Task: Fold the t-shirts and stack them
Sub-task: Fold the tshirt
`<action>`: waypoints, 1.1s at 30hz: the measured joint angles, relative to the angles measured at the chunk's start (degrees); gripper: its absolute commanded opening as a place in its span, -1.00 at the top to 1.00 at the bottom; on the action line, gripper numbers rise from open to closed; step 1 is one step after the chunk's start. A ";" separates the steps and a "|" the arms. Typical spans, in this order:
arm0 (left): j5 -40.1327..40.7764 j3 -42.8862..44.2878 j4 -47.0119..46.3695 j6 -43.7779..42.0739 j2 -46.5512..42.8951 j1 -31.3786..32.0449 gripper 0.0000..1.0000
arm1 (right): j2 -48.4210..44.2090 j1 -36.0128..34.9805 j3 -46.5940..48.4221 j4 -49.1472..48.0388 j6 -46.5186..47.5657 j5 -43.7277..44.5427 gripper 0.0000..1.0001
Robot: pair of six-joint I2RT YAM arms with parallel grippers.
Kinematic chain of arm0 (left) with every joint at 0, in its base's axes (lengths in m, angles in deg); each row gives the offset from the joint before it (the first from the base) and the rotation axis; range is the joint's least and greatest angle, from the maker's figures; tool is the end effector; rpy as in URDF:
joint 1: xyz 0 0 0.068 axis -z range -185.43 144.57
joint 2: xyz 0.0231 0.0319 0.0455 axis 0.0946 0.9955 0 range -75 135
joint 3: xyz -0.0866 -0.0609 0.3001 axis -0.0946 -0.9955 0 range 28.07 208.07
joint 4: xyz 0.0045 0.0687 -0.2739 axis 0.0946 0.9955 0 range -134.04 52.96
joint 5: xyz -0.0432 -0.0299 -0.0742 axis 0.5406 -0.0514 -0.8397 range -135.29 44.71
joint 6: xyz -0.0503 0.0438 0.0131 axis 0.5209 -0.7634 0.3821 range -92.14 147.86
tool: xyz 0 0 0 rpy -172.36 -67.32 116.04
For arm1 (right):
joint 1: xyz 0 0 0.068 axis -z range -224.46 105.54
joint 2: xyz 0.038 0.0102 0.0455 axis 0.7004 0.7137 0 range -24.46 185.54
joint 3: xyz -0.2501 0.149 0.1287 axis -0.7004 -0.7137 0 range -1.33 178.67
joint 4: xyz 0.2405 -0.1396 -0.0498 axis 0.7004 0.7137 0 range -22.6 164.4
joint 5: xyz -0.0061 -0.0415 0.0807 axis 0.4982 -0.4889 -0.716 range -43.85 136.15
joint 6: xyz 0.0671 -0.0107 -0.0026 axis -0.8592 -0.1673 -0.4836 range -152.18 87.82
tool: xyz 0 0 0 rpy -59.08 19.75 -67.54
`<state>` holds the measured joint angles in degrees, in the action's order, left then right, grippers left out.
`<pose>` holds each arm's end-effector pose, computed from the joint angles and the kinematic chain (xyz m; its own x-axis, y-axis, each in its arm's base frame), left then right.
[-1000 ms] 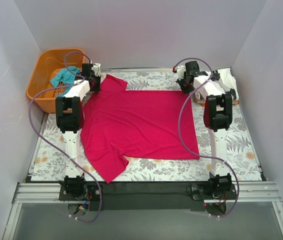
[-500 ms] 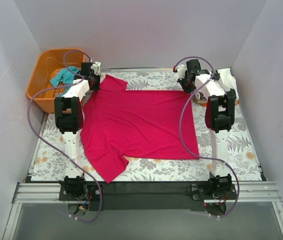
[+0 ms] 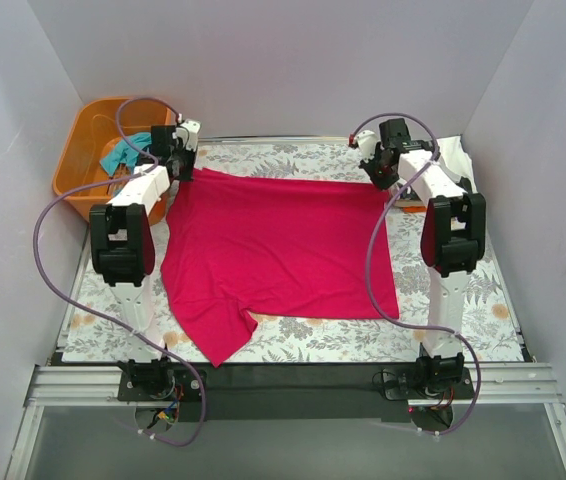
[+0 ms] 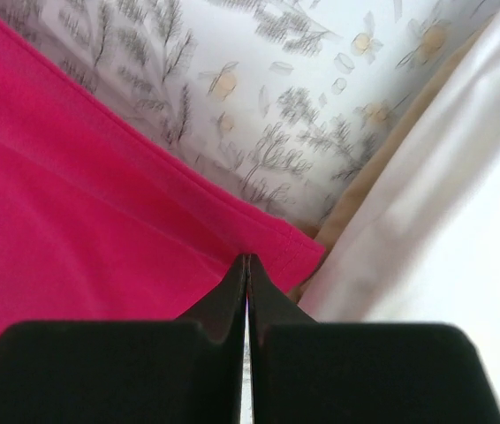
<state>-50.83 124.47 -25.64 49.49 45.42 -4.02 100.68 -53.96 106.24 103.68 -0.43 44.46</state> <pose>0.5403 -0.0184 0.2408 -0.6621 -0.3507 -0.6623 -0.1595 0.9294 -0.3327 0.5400 0.0919 0.2403 -0.5814 -0.6306 -0.5142 -0.5739 0.7658 -0.2902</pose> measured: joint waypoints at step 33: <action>0.85 -23.96 -0.92 -4.39 -11.80 -0.22 1.00 | -7.78 -0.02 -20.15 0.11 3.13 -3.58 0.97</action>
<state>-49.98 100.51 -26.56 45.10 33.61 -4.24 92.90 -53.98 86.09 103.78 2.70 40.87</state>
